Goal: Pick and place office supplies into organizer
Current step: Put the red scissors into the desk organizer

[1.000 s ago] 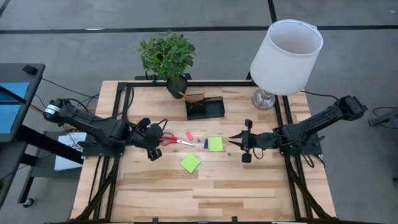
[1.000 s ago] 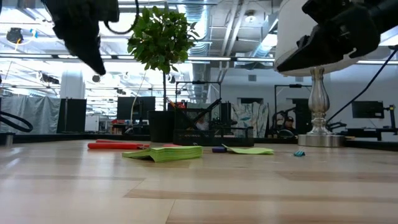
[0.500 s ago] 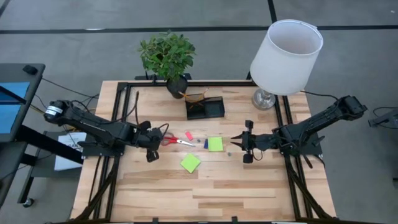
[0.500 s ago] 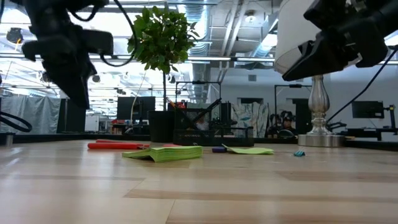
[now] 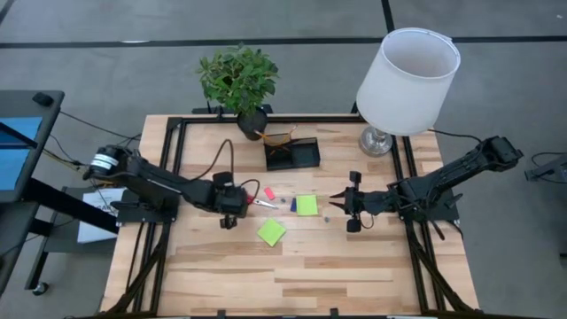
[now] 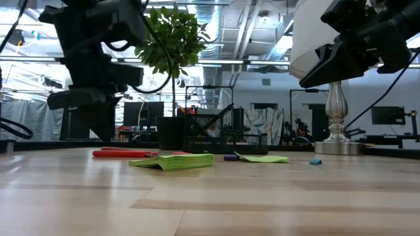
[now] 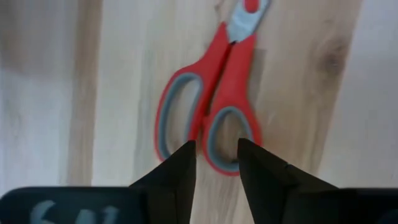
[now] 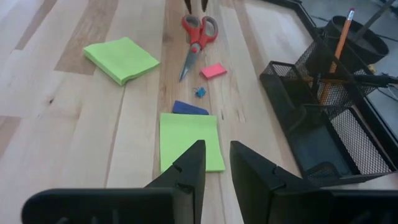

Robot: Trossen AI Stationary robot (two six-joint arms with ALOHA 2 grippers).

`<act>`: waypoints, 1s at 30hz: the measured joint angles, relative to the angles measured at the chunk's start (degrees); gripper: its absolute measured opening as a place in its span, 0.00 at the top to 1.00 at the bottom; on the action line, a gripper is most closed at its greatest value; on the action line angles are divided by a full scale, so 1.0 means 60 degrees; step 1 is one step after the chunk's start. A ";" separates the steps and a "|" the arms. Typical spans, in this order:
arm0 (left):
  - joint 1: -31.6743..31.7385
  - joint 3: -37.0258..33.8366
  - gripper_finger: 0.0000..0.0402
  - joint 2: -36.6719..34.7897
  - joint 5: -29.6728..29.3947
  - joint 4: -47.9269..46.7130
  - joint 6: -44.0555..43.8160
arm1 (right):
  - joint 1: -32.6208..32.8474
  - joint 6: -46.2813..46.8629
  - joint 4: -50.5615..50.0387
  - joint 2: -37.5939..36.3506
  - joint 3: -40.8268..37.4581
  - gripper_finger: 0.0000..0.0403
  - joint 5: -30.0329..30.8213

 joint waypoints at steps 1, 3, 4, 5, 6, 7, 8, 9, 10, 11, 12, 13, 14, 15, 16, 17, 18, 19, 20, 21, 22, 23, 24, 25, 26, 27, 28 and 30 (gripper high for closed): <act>0.0020 0.0073 0.71 0.0127 0.0051 0.0001 0.0099 | 0.0000 0.0038 -0.0047 0.0000 0.0000 0.83 -0.0003; 0.0079 0.0188 0.71 0.0321 0.0080 -0.0111 0.0252 | 0.0000 0.0066 -0.0071 0.0000 0.0000 0.83 -0.0004; 0.0131 0.0250 0.71 0.0423 0.0080 -0.0140 0.0333 | 0.0000 0.0070 -0.0072 0.0000 0.0000 0.83 -0.0004; 0.0172 0.0297 0.71 0.0505 0.0079 -0.0186 0.0395 | 0.0000 0.0070 -0.0077 0.0000 0.0000 0.83 -0.0004; 0.0228 0.0333 0.70 0.0566 0.0074 -0.0293 0.0430 | 0.0000 0.0070 -0.0076 0.0000 0.0000 0.83 -0.0004; 0.0288 0.0352 0.70 0.0592 0.0069 -0.0382 0.0460 | 0.0000 0.0074 -0.0076 0.0000 0.0000 0.83 -0.0004; 0.0346 0.0352 0.70 0.0598 0.0060 -0.0429 0.0465 | 0.0000 0.0077 -0.0107 0.0000 0.0000 0.83 -0.0004; 0.0423 0.0352 0.70 0.0598 0.0049 -0.0480 0.0463 | 0.0004 0.0077 -0.0120 0.0000 0.0000 0.83 -0.0004; 0.0489 0.0352 0.70 0.0598 0.0042 -0.0511 0.0467 | 0.0004 0.0077 -0.0117 0.0000 0.0000 0.83 -0.0004; 0.0558 0.0352 0.70 0.0598 0.0047 -0.0542 0.0467 | 0.0004 0.0077 -0.0128 0.0000 0.0000 0.83 -0.0004; 0.0615 0.0352 0.70 0.0594 0.0049 -0.0573 0.0467 | 0.0004 0.0077 -0.0144 0.0000 0.0000 0.83 -0.0004; 0.0672 0.0352 0.70 0.0594 0.0052 -0.0583 0.0471 | 0.0004 0.0080 -0.0146 0.0000 0.0000 0.83 -0.0004; 0.0722 0.0352 0.70 0.0594 0.0063 -0.0585 0.0513 | 0.0004 0.0079 -0.0142 0.0000 0.0000 0.83 -0.0004; 0.0764 0.0352 0.70 0.0594 0.0095 -0.0585 0.0580 | 0.0004 0.0077 -0.0146 0.0000 0.0000 0.83 -0.0004; 0.0804 0.0352 0.70 0.0594 0.0176 -0.0570 0.0656 | 0.0004 0.0080 -0.0148 0.0000 0.0001 0.83 -0.0004; 0.0843 0.0352 0.70 0.0594 0.0275 -0.0535 0.0729 | 0.0004 0.0081 -0.0146 0.0000 0.0000 0.83 -0.0004; 0.0884 0.0352 0.70 0.0594 0.0364 -0.0518 0.0758 | 0.0004 0.0081 -0.0160 0.0000 0.0001 0.83 -0.0004; 0.0913 0.0352 0.70 0.0591 0.0474 -0.0508 0.0775 | 0.0004 0.0081 -0.0184 0.0000 0.0001 0.83 -0.0004; 0.0948 0.0352 0.70 0.0591 0.0599 -0.0509 0.0780 | 0.0004 0.0082 -0.0203 0.0000 0.0002 0.83 -0.0004; 0.0974 0.0352 0.70 0.0591 0.0702 -0.0512 0.0780 | 0.0004 0.0085 -0.0219 0.0000 0.0001 0.83 -0.0004; 0.0997 0.0352 0.70 0.0591 0.0811 -0.0505 0.0783 | 0.0004 0.0085 -0.0222 0.0000 0.0003 0.83 -0.0007; 0.1011 0.0352 0.70 0.0591 0.0848 -0.0496 0.0794 | 0.0004 0.0085 -0.0226 0.0000 0.0000 0.83 -0.0007; 0.1027 0.0352 0.70 0.0590 0.0841 -0.0486 0.0827 | 0.0004 0.0085 -0.0224 0.0000 0.0004 0.83 -0.0006; 0.1027 0.0352 0.70 0.0587 0.0834 -0.0479 0.0882 | 0.0004 0.0085 -0.0226 0.0000 0.0001 0.83 -0.0007; 0.1030 0.0352 0.70 0.0587 0.0834 -0.0479 0.0929 | 0.0004 0.0085 -0.0226 0.0000 0.0000 0.83 -0.0006; 0.1047 0.0352 0.70 0.0587 0.0835 -0.0479 0.1002 | 0.0004 0.0085 -0.0226 0.0000 0.0004 0.83 -0.0004; 0.1056 0.0352 0.70 0.0587 0.0834 -0.0472 0.1086 | 0.0004 0.0085 -0.0226 0.0000 0.0004 0.83 -0.0007; 0.1085 0.0352 0.70 0.0587 0.0836 -0.0472 0.1142 | 0.0004 0.0085 -0.0226 0.0000 0.0004 0.83 -0.0007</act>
